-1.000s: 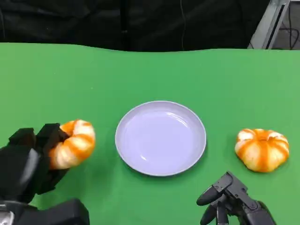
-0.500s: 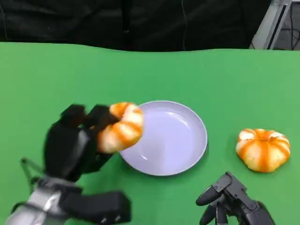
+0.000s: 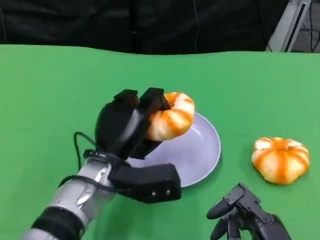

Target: Grasp the bread from the table and place it into the plate.

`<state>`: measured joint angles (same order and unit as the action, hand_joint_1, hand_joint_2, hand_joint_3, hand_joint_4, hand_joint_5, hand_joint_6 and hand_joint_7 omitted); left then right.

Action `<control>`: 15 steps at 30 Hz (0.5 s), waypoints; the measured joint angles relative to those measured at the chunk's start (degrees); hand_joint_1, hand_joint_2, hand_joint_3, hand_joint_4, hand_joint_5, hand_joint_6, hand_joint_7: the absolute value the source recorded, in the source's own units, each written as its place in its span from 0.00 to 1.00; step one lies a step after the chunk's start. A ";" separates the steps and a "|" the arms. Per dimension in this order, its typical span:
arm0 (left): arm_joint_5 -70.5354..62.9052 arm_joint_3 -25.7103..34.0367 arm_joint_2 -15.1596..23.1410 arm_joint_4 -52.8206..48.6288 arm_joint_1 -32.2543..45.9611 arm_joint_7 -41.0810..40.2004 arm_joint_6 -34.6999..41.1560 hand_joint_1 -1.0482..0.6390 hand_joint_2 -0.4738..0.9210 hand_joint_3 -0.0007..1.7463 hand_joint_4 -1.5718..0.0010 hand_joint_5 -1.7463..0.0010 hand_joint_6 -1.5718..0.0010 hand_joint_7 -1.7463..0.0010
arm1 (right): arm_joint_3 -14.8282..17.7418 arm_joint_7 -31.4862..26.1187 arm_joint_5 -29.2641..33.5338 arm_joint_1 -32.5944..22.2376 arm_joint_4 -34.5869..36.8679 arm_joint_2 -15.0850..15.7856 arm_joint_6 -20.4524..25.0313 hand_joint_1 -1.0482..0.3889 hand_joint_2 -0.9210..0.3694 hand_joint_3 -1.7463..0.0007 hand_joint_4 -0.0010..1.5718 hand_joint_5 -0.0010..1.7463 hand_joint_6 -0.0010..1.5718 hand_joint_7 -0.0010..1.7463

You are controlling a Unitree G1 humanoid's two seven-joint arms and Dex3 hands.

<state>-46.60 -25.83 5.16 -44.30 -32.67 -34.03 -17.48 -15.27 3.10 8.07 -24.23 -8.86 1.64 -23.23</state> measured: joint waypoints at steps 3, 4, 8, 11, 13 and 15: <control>1.65 -0.77 -0.54 0.39 -1.11 9.13 3.57 0.42 0.98 0.17 0.76 0.46 0.69 0.76 | 0.00 -0.10 0.26 -0.03 0.03 0.00 0.00 0.69 0.00 0.31 0.27 1.00 0.13 1.00; 1.88 -1.05 -0.55 0.70 -1.25 11.76 4.63 0.38 0.99 0.14 0.85 0.53 0.75 0.82 | 0.00 -0.12 0.27 -0.06 0.02 -0.04 0.00 0.69 0.00 0.31 0.27 1.00 0.13 1.00; 2.03 -2.26 -0.10 3.26 -1.27 20.40 8.63 0.26 1.00 0.18 0.99 0.69 0.87 0.90 | -0.09 -0.14 0.26 -0.14 0.01 -0.18 -0.01 0.70 0.00 0.31 0.27 1.00 0.13 1.00; 1.99 -3.28 0.76 5.45 -1.26 25.56 11.33 0.20 1.00 0.23 1.00 0.80 0.90 0.93 | -0.18 -0.14 0.27 -0.14 0.03 -0.17 -0.32 0.70 0.00 0.31 0.27 1.00 0.13 1.00; 1.99 -3.93 1.32 6.76 -1.25 29.28 12.97 0.16 1.00 0.26 1.00 0.88 0.92 0.94 | -0.20 -0.13 0.26 -0.15 0.03 -0.11 -0.43 0.70 0.00 0.31 0.27 1.00 0.13 1.00; 1.99 -4.54 1.76 7.80 -1.25 33.28 14.63 0.14 1.00 0.28 1.00 0.91 0.93 0.95 | -0.20 -0.11 0.19 -0.20 0.03 -0.07 -0.48 0.70 0.00 0.31 0.27 1.00 0.13 1.00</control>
<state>-44.61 -30.37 6.92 -36.49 -33.92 -0.75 -2.85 -15.47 3.00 8.26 -24.43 -8.84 1.57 -23.71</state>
